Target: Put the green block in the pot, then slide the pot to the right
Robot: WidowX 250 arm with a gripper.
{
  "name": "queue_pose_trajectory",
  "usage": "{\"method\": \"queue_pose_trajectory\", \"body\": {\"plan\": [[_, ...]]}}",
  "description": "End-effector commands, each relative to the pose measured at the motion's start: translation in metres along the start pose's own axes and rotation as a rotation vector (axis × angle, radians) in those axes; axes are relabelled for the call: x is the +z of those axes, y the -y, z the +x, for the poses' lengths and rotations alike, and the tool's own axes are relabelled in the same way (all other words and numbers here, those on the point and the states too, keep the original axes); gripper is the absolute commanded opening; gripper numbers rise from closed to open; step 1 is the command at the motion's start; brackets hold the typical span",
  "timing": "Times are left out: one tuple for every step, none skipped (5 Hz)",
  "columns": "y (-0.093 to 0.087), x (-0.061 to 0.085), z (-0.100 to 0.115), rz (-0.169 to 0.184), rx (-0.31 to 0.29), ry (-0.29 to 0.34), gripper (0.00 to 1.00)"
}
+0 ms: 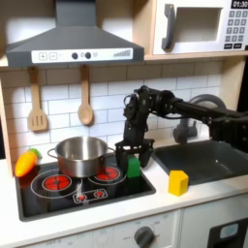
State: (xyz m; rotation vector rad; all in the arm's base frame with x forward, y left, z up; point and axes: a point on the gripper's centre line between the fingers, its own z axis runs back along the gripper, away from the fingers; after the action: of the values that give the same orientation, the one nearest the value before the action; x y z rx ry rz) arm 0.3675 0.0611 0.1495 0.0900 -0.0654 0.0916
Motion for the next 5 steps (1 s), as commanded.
{"method": "queue_pose_trajectory", "body": {"plan": [[0.0009,-0.0111,0.0046,-0.006,-0.005,-0.028,1.00],[0.0010,-0.0147,0.0051,-0.006,-0.013,-0.042,1.00],[0.0020,-0.0129,0.0057,-0.021,-0.017,-0.036,0.00],[0.0072,-0.0114,0.0028,-0.036,-0.025,-0.036,0.00],[0.0081,-0.0111,0.0013,-0.037,-0.031,-0.035,0.00]]}}
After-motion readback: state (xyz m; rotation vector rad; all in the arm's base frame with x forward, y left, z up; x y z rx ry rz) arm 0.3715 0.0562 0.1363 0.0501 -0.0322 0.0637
